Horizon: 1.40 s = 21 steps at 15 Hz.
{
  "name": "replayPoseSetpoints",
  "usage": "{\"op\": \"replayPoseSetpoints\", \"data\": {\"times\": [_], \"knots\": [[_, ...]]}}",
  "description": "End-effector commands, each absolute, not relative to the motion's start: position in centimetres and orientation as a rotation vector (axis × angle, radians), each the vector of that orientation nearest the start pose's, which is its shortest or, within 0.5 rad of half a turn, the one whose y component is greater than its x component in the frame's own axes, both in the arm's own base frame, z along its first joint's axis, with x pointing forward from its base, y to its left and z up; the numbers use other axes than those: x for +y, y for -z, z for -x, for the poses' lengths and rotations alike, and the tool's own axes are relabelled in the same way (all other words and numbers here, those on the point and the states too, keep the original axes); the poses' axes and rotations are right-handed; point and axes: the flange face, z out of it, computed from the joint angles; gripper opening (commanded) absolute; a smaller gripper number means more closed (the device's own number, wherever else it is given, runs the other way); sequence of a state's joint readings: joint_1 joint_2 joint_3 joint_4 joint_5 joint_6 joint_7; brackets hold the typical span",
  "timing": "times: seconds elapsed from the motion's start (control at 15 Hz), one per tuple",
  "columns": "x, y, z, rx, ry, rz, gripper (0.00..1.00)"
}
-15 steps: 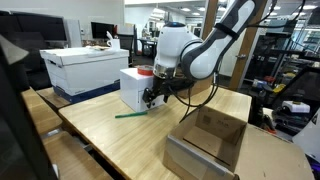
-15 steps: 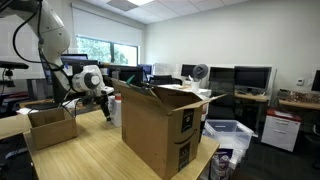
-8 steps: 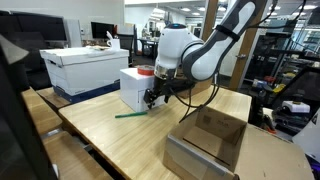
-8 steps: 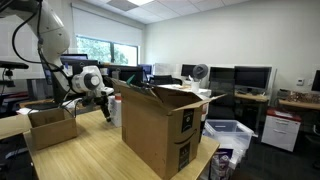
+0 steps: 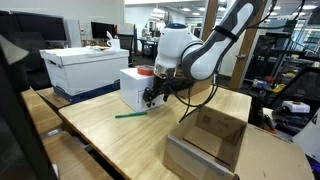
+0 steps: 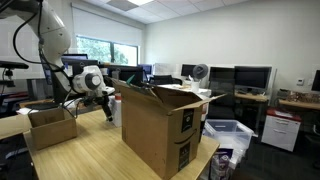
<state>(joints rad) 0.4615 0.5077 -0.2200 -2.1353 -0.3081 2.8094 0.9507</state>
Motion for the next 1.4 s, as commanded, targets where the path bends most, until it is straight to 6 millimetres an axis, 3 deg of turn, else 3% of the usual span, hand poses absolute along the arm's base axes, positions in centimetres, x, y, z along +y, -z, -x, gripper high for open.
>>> {"op": "replayPoseSetpoints", "data": {"times": [0.0, 0.2, 0.27, 0.33, 0.4, 0.67, 1.07, 1.2, 1.33], "knots": [[16.0, -17.93, -56.58, 0.561, 0.443, 3.145, 1.0], [16.16, -17.62, -56.75, 0.556, 0.441, 3.149, 1.0], [16.09, -17.55, -56.9, 0.563, 0.443, 3.151, 0.82], [16.07, -17.48, -57.02, 0.563, 0.444, 3.151, 0.71], [16.07, -17.47, -57.13, 0.564, 0.446, 3.152, 0.69], [16.21, -17.43, -57.47, 0.56, 0.453, 3.15, 0.42], [16.35, -17.41, -57.5, 0.555, 0.454, 3.153, 0.1], [16.34, -17.47, -57.42, 0.555, 0.451, 3.156, 0.05], [16.37, -17.54, -57.3, 0.552, 0.445, 3.161, 0.07]]}}
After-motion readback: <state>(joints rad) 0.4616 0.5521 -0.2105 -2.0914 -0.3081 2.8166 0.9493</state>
